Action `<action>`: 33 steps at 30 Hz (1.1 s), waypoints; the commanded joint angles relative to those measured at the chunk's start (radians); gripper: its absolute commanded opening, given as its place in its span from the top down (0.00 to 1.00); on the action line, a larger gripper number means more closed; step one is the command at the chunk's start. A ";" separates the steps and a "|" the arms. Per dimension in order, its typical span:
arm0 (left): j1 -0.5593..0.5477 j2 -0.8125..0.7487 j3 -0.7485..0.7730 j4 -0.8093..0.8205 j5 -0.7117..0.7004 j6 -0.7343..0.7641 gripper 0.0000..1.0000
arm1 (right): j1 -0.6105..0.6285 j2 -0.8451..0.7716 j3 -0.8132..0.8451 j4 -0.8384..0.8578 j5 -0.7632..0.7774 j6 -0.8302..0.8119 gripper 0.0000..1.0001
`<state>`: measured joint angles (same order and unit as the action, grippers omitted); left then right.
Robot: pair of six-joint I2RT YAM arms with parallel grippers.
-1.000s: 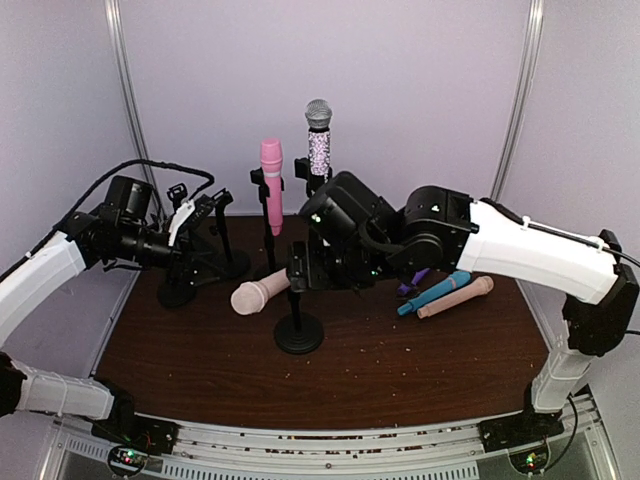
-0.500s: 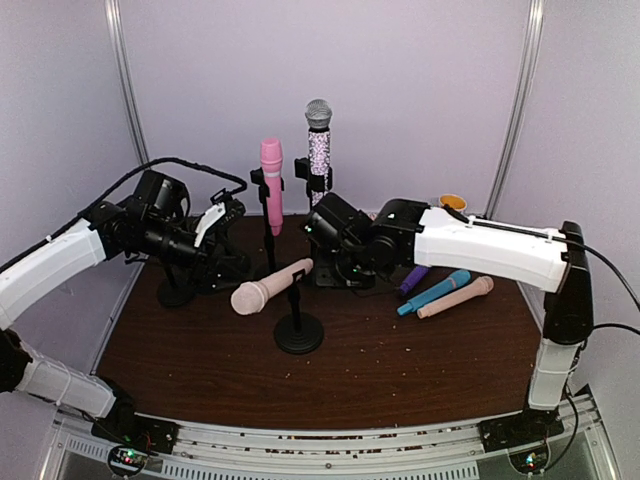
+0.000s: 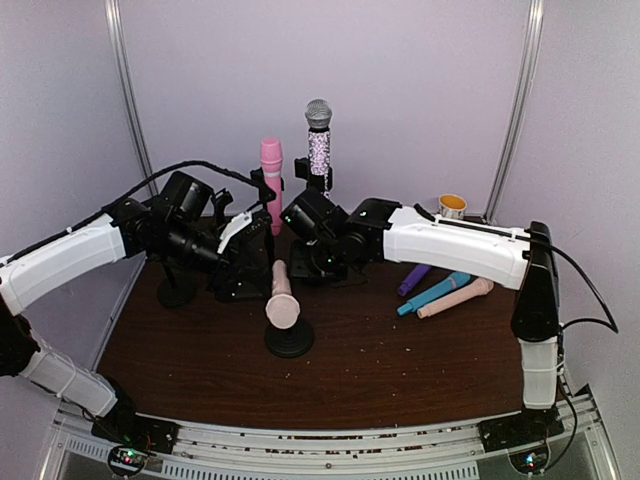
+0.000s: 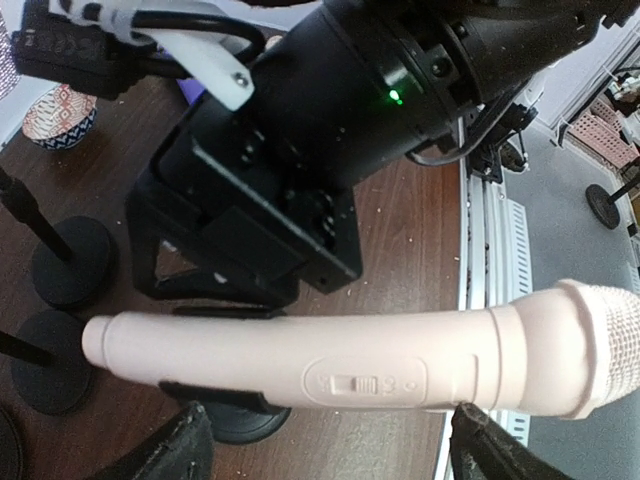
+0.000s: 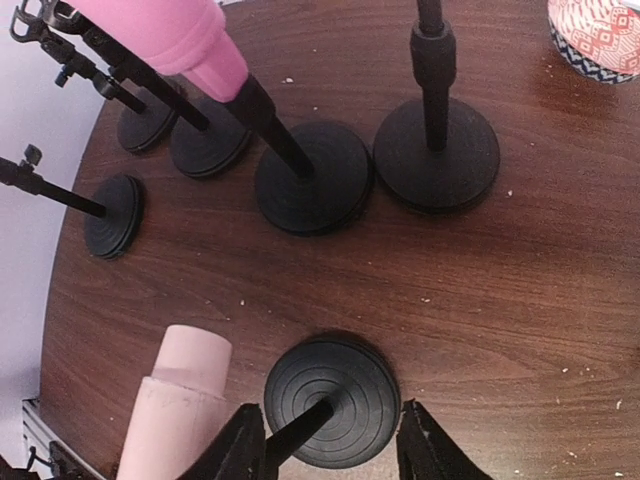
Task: Remove the microphone from the stand
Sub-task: Adjust the microphone stand with the microphone at the center of the board.
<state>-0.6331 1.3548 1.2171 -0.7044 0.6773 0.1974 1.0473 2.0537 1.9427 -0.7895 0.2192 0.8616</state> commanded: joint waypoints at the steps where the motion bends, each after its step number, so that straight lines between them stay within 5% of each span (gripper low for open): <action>1: -0.019 0.035 0.045 0.055 0.026 -0.029 0.16 | -0.003 0.017 0.043 0.099 -0.065 -0.027 0.53; 7: -0.025 0.051 0.045 0.077 0.008 -0.031 0.16 | 0.009 0.027 0.074 0.153 -0.133 -0.099 0.50; 11: -0.017 0.013 0.030 0.011 -0.032 0.010 0.14 | 0.003 -0.048 0.007 0.166 -0.115 -0.198 0.34; 16: 0.075 -0.096 -0.020 -0.115 -0.033 0.050 0.08 | -0.016 -0.287 -0.278 0.291 -0.005 -0.284 0.13; 19: 0.142 -0.205 -0.098 -0.105 0.010 0.025 0.04 | -0.009 -0.460 -0.518 0.460 0.036 -0.363 0.06; 25: 0.158 -0.349 -0.275 0.088 0.032 -0.038 0.02 | 0.042 -0.687 -1.077 1.151 0.030 -0.625 0.00; 29: 0.163 -0.326 -0.278 0.090 0.013 -0.017 0.03 | 0.142 -0.624 -1.151 1.353 0.081 -0.958 0.00; 33: 0.183 -0.335 -0.288 0.127 0.023 -0.032 0.03 | 0.177 -0.526 -1.111 1.441 0.102 -1.066 0.00</action>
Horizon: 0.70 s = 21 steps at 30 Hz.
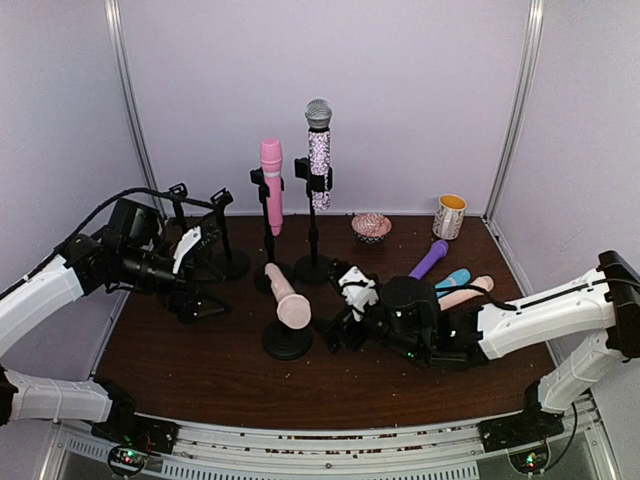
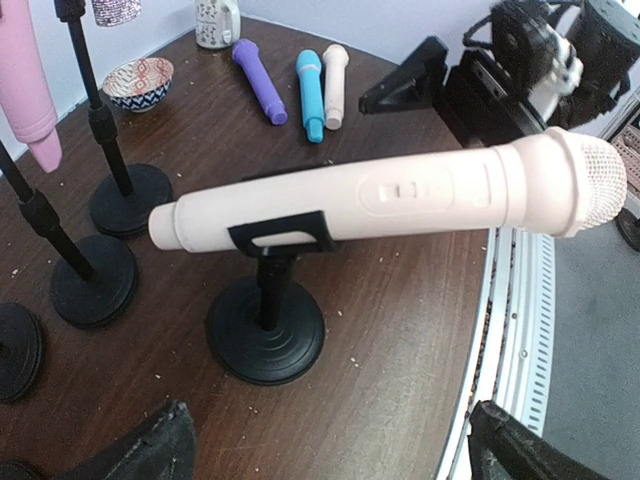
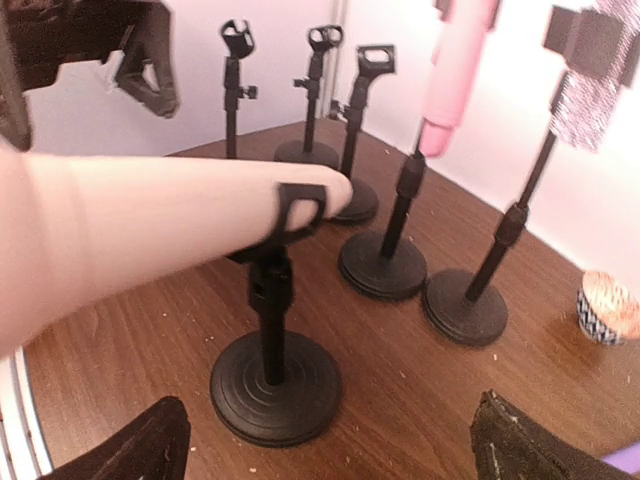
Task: Remove the microphone from the stand
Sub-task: Pick up the microphone stand with the microphone from the center of the board.
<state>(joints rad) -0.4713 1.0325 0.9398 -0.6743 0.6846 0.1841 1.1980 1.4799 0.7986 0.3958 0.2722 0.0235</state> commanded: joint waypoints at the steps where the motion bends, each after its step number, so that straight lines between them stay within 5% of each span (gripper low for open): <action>1: 0.030 -0.017 -0.016 0.107 0.022 -0.030 0.03 | 0.028 0.065 0.036 0.296 0.046 -0.250 0.00; 10: 0.082 -0.015 -0.047 0.168 0.100 -0.102 0.03 | 0.086 0.215 0.108 0.570 0.114 -0.418 0.01; 21: 0.091 0.069 0.022 0.167 0.146 -0.119 0.07 | 0.113 0.354 0.196 0.576 0.080 -0.580 0.07</action>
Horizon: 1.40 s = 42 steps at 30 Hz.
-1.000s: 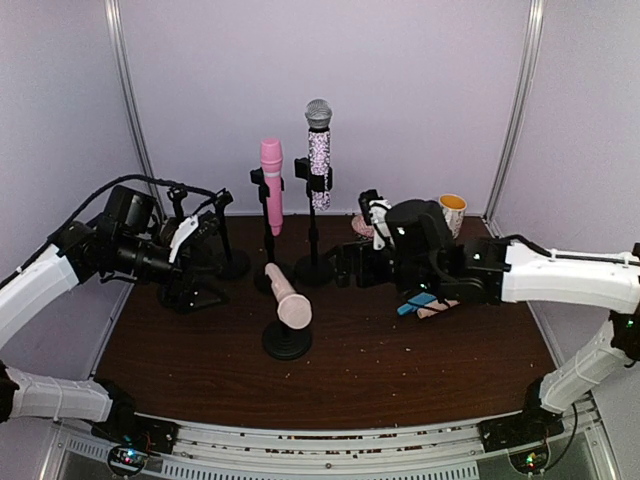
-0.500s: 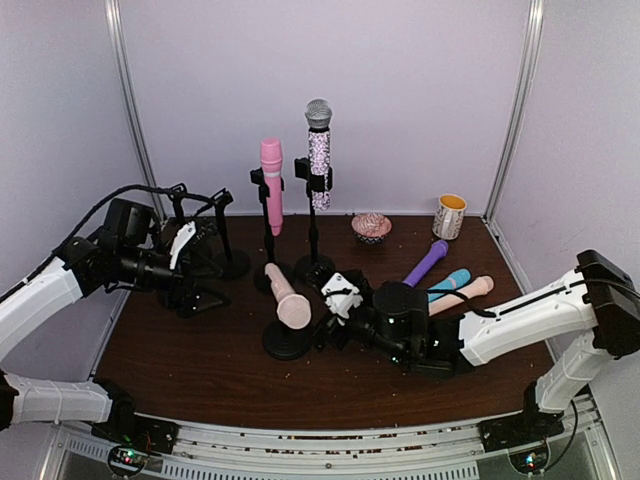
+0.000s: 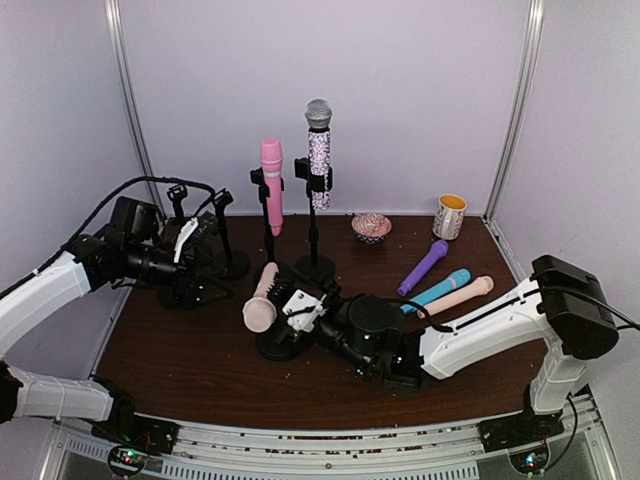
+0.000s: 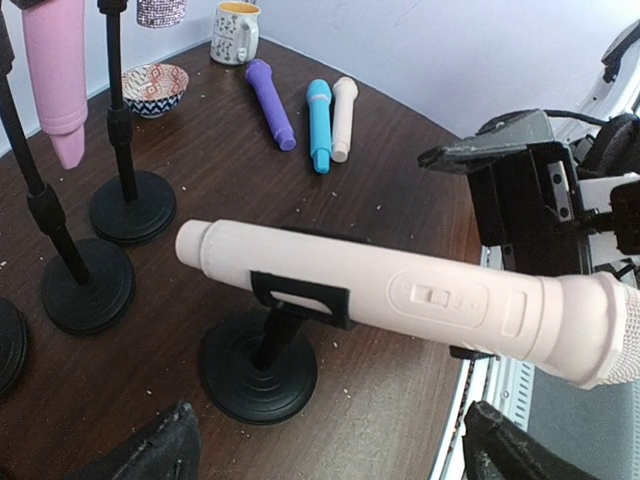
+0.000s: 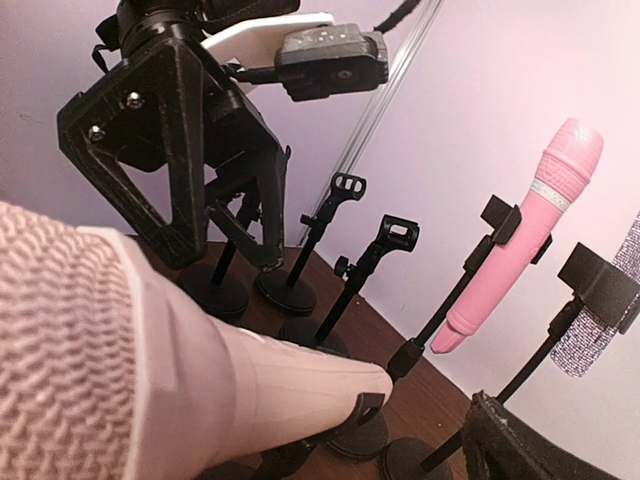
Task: Remove the microphone from the stand
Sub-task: Pick up the microphone stand with the microphone from the center of the board.
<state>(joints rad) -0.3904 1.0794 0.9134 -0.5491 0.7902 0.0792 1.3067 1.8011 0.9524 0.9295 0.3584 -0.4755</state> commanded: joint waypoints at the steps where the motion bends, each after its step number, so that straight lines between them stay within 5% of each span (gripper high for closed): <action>1: 0.009 0.025 0.051 0.046 0.050 -0.019 0.08 | 0.007 0.044 0.052 0.030 -0.006 -0.102 0.08; 8: 0.012 0.040 0.050 0.065 0.019 -0.074 0.10 | 0.032 0.111 0.112 0.095 0.048 -0.208 0.16; 16: 0.024 0.015 0.014 0.083 0.012 -0.119 0.09 | 0.051 0.126 0.145 0.147 0.091 -0.251 0.65; 26: 0.038 -0.023 -0.054 0.122 0.069 -0.149 0.07 | 0.030 0.009 0.242 0.018 -0.013 -0.228 0.91; 42: 0.022 -0.076 -0.053 0.224 0.229 -0.213 0.14 | 0.021 -0.013 0.529 -0.085 -0.186 -0.048 0.92</action>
<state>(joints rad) -0.3611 1.0359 0.8452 -0.3866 0.9024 -0.1257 1.3285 1.8503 1.4067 0.7742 0.2535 -0.6231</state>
